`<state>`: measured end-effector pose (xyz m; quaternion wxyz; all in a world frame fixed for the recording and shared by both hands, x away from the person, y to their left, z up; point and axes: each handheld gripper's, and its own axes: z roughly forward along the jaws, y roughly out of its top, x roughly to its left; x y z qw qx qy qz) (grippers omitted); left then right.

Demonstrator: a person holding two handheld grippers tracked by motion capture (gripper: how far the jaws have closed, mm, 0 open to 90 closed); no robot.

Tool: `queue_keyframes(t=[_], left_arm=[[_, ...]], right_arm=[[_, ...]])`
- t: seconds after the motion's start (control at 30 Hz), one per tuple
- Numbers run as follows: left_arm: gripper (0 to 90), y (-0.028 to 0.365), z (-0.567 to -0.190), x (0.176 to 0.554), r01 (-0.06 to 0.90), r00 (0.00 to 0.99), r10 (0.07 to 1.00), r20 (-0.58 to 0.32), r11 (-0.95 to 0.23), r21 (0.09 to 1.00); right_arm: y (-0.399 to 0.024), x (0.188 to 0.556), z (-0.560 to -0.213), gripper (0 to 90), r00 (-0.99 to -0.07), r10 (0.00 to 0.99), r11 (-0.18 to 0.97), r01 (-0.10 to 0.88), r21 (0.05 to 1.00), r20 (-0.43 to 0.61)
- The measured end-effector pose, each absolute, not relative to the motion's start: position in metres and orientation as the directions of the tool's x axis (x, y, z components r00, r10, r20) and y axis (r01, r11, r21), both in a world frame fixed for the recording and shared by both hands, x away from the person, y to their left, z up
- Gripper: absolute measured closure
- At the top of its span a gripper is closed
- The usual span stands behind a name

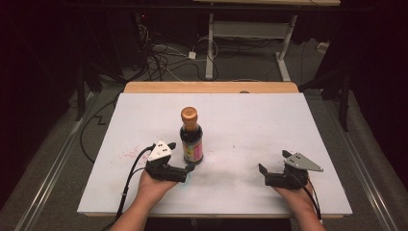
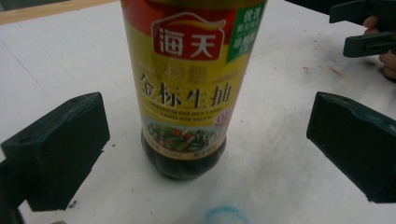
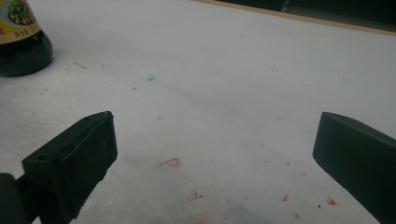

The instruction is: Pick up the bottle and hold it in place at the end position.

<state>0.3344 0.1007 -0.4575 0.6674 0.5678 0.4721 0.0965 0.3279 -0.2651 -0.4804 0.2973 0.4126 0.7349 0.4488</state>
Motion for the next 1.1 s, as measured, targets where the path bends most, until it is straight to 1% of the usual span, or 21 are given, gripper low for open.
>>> queue_keyframes(t=[0.2, 0.3, 0.5, 0.63, 0.77, 0.9, 1.0, 1.1], left_arm=[[0.0, 0.095, -0.454, 0.345, 0.399, 0.537, 0.665, -0.520, 0.343, 0.850], [0.0, 0.089, -0.451, 0.350, 0.392, 0.541, 0.672, -0.506, 0.331, 0.858], [2.8, 0.083, -0.447, 0.359, 0.388, 0.539, 0.675, -0.504, 0.332, 0.860], [6.4, 0.082, -0.445, 0.364, 0.380, 0.540, 0.676, -0.502, 0.336, 0.862], [14.6, 0.082, -0.444, 0.364, 0.371, 0.548, 0.669, -0.503, 0.345, 0.862], [18.7, 0.082, -0.442, 0.365, 0.373, 0.549, 0.666, -0.505, 0.346, 0.861], [25.2, 0.082, -0.441, 0.365, 0.367, 0.554, 0.666, -0.500, 0.344, 0.864], [26.2, 0.081, -0.440, 0.365, 0.366, 0.550, 0.670, -0.498, 0.343, 0.865]], right_arm=[[-0.265, 0.328, -0.480, 0.7, -0.483, 0.873, 0.257, 0.338, 0.905, -0.067], [-0.265, 0.328, -0.480, 0.6, -0.484, 0.872, 0.259, 0.338, 0.905, -0.069], [-0.265, 0.328, -0.480, 0.7, -0.484, 0.872, 0.259, 0.336, 0.905, -0.070], [-0.265, 0.328, -0.480, 0.7, -0.485, 0.872, 0.259, 0.336, 0.905, -0.070], [-0.265, 0.327, -0.480, 0.7, -0.486, 0.871, 0.260, 0.336, 0.905, -0.070], [-0.265, 0.327, -0.480, 0.8, -0.486, 0.871, 0.260, 0.334, 0.906, -0.071], [-0.265, 0.327, -0.480, 0.9, -0.486, 0.871, 0.263, 0.333, 0.906, -0.075], [-0.265, 0.327, -0.480, 0.9, -0.486, 0.871, 0.262, 0.333, 0.906, -0.073]])
